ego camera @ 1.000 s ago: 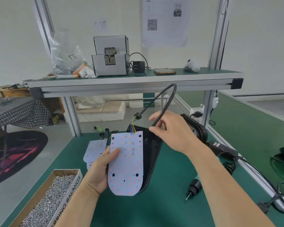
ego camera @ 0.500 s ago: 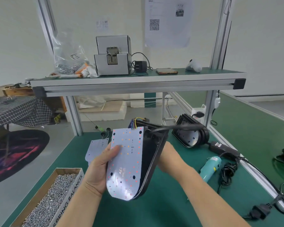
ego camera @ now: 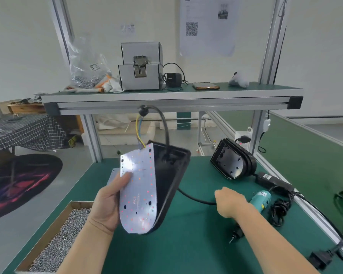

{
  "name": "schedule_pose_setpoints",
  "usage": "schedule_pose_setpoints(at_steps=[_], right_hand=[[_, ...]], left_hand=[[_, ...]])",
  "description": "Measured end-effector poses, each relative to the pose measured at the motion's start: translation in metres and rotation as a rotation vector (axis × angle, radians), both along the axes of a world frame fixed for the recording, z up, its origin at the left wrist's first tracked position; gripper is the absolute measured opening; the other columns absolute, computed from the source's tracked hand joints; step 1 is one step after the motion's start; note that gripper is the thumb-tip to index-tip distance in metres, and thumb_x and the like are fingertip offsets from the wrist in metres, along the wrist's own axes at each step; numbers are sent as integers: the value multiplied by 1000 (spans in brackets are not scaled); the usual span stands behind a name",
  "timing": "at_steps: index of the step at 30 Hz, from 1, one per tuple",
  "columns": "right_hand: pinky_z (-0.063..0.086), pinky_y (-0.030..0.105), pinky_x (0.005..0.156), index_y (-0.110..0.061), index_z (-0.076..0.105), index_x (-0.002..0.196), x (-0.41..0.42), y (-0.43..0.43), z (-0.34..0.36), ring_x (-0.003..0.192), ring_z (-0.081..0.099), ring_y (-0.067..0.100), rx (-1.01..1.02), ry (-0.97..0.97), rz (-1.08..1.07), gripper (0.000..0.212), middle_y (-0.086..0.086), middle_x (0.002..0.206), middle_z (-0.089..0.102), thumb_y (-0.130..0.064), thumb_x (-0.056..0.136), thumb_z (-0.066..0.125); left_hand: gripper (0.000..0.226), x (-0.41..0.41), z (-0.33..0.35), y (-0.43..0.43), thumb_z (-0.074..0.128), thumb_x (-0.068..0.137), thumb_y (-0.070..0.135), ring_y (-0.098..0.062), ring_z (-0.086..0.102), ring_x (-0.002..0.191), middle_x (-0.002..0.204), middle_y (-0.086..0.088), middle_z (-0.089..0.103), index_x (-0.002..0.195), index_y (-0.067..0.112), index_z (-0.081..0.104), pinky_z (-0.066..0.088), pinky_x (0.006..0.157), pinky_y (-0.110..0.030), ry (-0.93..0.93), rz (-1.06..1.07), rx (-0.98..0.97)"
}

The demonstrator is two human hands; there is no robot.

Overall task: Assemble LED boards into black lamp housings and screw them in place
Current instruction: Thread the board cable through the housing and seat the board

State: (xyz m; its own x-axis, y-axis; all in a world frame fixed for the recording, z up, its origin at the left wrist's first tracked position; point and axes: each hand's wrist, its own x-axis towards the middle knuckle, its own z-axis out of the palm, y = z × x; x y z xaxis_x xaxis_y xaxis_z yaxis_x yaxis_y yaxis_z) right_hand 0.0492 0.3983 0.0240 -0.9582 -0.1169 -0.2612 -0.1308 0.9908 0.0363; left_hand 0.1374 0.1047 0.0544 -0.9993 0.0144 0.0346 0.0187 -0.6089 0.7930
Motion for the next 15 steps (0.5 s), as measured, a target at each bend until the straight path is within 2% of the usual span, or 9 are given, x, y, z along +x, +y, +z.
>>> schedule_pose_setpoints(at_steps=[2,4,5,6,8,10,12,13,15], right_hand=[[46,34,98,-10,55,132,-3,-2,31,121,58,25,-370,134,24,36,12,136,53,-7,98,42],[52,27,74,-23,60,136,-1,-12,76,81,65,5,-967,254,12,35,8,121,67,-26,103,50],[47,25,63,-30,65,130,0,-17,101,61,58,2,-1213,258,14,33,7,114,71,-40,101,52],[42,23,60,-33,67,124,2,-23,126,52,49,1,-1359,244,37,36,3,112,72,-52,98,51],[44,25,66,-34,65,126,3,-33,167,44,43,0,-1319,230,138,47,-7,111,72,-64,96,46],[44,22,68,-34,64,130,2,-45,192,43,46,-3,-1096,201,221,48,-9,105,70,-65,96,49],[38,17,61,-27,71,123,0,-55,202,50,51,-9,-902,152,331,36,-10,93,72,-49,98,60],[36,20,61,-21,74,116,0,-57,204,53,52,-9,-845,135,386,28,-9,87,73,-39,97,65],[36,23,56,-11,76,105,-1,-57,203,53,51,-3,-854,122,445,17,-2,81,74,-22,95,69]], left_hand=[[34,2,-4,-1,53,86,21,-27,75,88,106,-10,76,108,19,79,61,70,-38,-9,-17,-61],[34,3,-9,0,54,85,17,-28,75,91,109,-11,75,111,20,77,61,72,-38,-14,-60,-114],[34,3,-11,0,59,84,16,-28,75,92,110,-12,75,112,18,77,61,72,-38,-18,-79,-144],[34,3,-12,0,64,81,14,-29,74,92,111,-14,74,113,16,76,60,73,-38,-22,-95,-177],[41,2,-15,2,71,76,18,-32,74,93,112,-18,73,117,9,73,60,73,-39,-30,-122,-239],[45,0,-15,5,73,73,20,-34,74,92,111,-21,73,116,6,72,60,73,-39,-34,-159,-273],[42,0,-15,8,73,74,20,-34,74,90,110,-21,73,114,7,74,60,72,-39,-35,-183,-285],[42,0,-14,8,73,73,20,-34,74,90,110,-21,73,113,7,74,60,72,-39,-37,-185,-284],[40,0,-15,8,74,74,19,-34,74,91,111,-21,73,113,8,74,60,73,-40,-42,-169,-265]])
